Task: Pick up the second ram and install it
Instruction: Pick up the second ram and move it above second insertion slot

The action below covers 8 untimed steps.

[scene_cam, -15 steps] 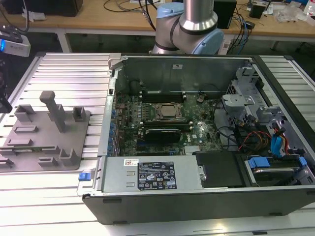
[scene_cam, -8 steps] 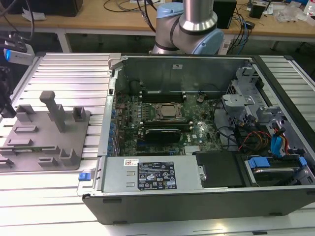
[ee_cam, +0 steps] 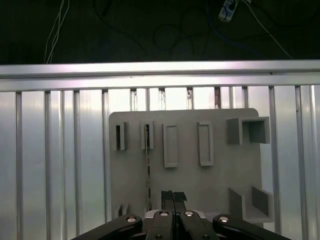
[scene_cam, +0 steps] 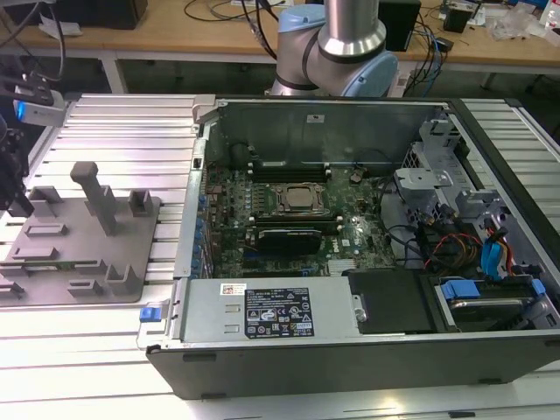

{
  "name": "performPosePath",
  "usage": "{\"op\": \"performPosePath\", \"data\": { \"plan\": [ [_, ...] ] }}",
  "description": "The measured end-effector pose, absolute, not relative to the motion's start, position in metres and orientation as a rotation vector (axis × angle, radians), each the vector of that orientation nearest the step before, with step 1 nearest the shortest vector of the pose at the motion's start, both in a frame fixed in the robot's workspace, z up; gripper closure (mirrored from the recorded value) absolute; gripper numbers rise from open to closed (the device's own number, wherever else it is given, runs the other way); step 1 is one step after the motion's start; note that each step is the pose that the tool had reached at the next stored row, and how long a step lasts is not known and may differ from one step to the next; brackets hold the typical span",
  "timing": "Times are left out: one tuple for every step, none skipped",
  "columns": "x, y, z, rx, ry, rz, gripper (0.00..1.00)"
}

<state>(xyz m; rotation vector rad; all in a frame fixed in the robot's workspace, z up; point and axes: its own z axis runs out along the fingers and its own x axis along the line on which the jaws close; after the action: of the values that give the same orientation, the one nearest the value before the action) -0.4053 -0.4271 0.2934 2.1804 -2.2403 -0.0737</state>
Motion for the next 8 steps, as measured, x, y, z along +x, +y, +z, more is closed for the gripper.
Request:
{"op": "performPosePath", "data": {
  "plan": [
    [-0.405, -0.428, 0.291, 2.180, -2.240, -0.074, 0.92],
    [-0.406, -0.428, 0.290, 2.180, -2.240, -0.074, 0.92],
    [-0.406, -0.429, 0.288, 2.180, -2.240, -0.074, 0.92],
    [-0.406, -0.429, 0.287, 2.181, -2.240, -0.074, 0.92],
    [-0.406, -0.429, 0.286, 2.180, -2.240, -0.074, 0.92],
    [-0.406, -0.429, 0.284, 2.180, -2.240, -0.074, 0.92],
    [-0.406, -0.429, 0.282, 2.180, -2.240, -0.074, 0.92],
    [-0.406, -0.430, 0.281, 2.180, -2.240, -0.074, 0.92]
  ]
}}
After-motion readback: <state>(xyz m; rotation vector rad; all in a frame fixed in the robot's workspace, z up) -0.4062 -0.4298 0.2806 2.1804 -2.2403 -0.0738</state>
